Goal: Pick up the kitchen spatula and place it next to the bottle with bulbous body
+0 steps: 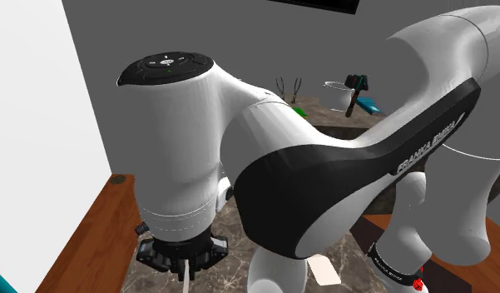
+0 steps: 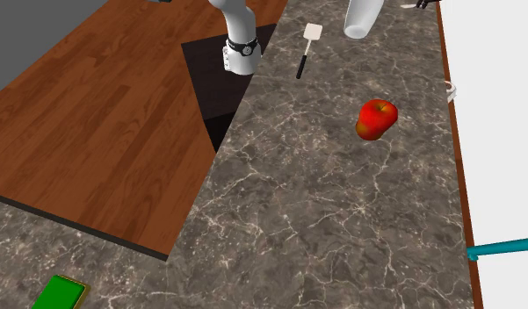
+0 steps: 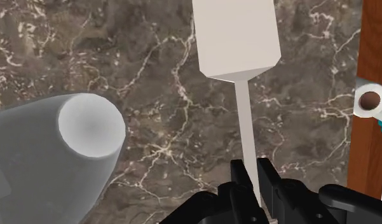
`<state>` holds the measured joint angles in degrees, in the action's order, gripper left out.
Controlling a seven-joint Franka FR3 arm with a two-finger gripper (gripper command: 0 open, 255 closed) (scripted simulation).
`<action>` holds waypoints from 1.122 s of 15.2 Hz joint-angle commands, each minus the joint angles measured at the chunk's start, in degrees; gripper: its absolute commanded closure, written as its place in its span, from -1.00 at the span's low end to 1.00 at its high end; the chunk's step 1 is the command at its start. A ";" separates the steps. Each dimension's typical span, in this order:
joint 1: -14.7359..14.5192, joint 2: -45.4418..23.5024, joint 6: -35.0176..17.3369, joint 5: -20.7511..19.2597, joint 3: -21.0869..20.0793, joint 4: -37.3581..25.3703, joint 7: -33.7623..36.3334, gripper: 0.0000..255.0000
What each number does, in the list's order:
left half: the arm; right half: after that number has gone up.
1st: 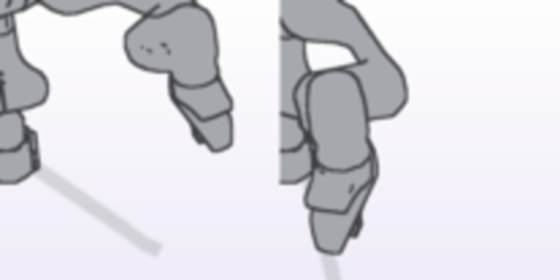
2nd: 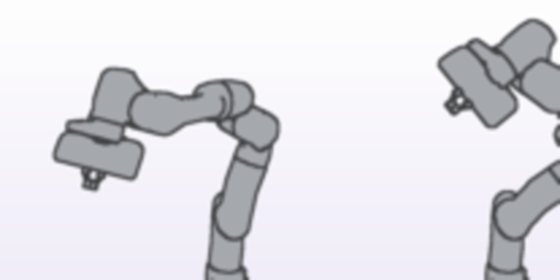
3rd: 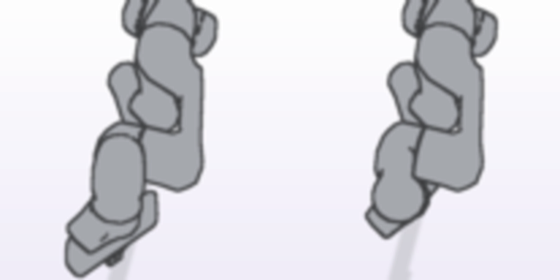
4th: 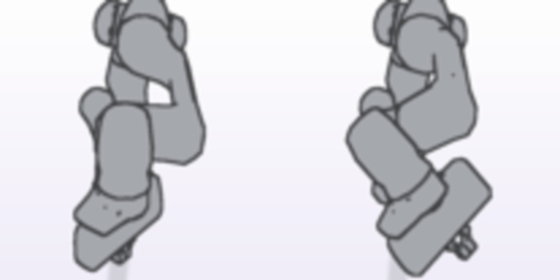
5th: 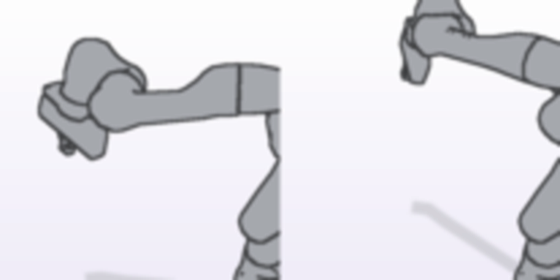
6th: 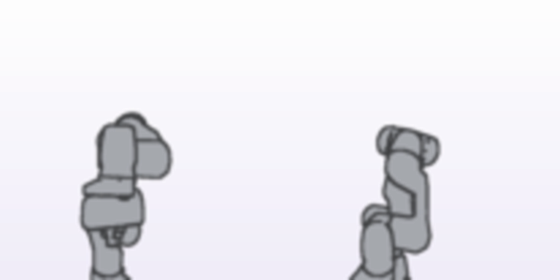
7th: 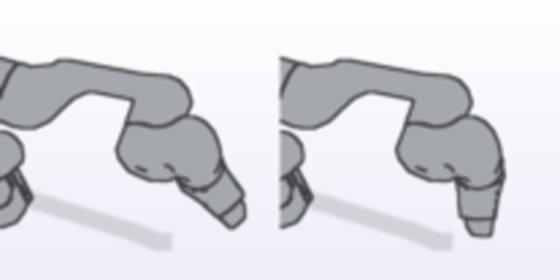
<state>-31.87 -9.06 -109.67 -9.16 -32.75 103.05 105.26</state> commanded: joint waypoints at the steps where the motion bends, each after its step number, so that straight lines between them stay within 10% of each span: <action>1: -0.01 -0.46 -1.34 -0.33 0.09 0.96 0.21 1.00; 17: -0.70 -5.14 -12.19 -4.00 1.02 8.09 3.17 1.00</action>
<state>-32.48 -13.98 -121.14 -12.93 -31.76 110.60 108.15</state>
